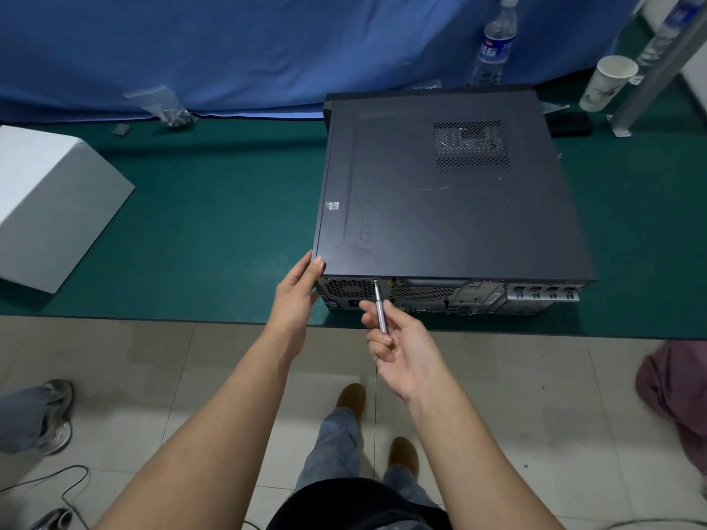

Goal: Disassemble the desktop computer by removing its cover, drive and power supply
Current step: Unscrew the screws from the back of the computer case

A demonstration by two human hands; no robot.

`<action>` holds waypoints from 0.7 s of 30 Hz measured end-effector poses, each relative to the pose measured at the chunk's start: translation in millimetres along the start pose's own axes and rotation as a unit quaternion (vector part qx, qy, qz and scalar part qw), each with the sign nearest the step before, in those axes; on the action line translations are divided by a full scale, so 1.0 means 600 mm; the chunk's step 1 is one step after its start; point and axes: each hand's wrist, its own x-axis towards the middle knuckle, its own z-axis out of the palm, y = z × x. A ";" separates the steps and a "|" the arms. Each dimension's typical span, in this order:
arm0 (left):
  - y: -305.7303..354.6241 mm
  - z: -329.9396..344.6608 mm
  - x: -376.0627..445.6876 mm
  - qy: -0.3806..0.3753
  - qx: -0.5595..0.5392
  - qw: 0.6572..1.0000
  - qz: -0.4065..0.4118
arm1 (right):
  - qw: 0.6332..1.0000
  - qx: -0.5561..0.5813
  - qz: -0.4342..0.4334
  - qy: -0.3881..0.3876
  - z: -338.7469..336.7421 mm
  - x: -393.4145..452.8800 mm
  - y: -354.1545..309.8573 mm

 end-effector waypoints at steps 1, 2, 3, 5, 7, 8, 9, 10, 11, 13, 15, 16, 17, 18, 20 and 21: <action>0.000 0.000 0.000 0.001 0.000 1.000 0.001 | 0.998 0.038 0.035 -0.027 -0.003 0.000 -0.004; 0.000 0.000 0.000 0.001 0.001 1.000 0.001 | 0.995 0.062 0.058 -0.047 -0.005 0.001 -0.005; 0.000 -0.001 0.000 0.000 0.001 1.000 0.000 | 0.993 0.076 0.072 -0.058 -0.007 0.002 -0.006; 0.000 -0.001 -0.001 -0.002 0.002 1.000 0.000 | 0.992 0.082 0.073 -0.055 -0.007 -0.001 -0.005; 0.000 -0.001 -0.001 0.000 0.004 1.000 0.001 | 0.996 0.075 0.046 -0.028 -0.002 -0.002 -0.001; 0.000 0.000 -0.001 0.003 0.003 1.000 0.000 | 0.998 0.064 0.023 -0.010 0.001 -0.002 0.003; 0.000 0.000 -0.001 0.004 0.004 1.000 0.000 | 0.999 0.045 -0.004 0.010 0.005 -0.002 0.008; 0.000 0.001 -0.001 0.005 0.005 1.000 0.000 | 0.999 0.016 -0.034 0.030 0.009 -0.001 0.014; 0.000 0.002 -0.002 0.008 0.006 1.000 0.000 | 0.997 -0.018 -0.061 0.049 0.014 0.000 0.019; 0.001 0.004 -0.003 0.017 0.006 1.000 -0.001 | 0.989 -0.071 -0.098 0.085 0.021 0.000 0.026; 0.002 0.007 -0.006 0.027 0.014 1.000 0.001 | 0.987 -0.085 -0.102 0.091 0.021 0.001 0.024; 0.002 0.008 -0.008 0.031 0.024 0.999 0.003 | 0.990 -0.076 -0.090 0.080 0.019 0.001 0.021; 0.001 0.008 -0.012 0.033 0.032 0.999 0.002 | 0.994 -0.056 -0.070 0.062 0.016 0.000 0.016; 0.000 0.008 -0.017 0.037 0.031 0.999 -0.002 | 0.998 -0.029 -0.041 0.040 0.013 -0.001 0.011; -0.006 0.006 -0.026 0.063 -0.015 0.998 -0.020 | 0.999 0.031 0.025 -0.010 0.005 -0.003 0.001; -0.009 0.005 -0.031 0.085 -0.053 0.994 -0.037 | 0.996 0.059 0.054 -0.033 0.003 -0.004 -0.004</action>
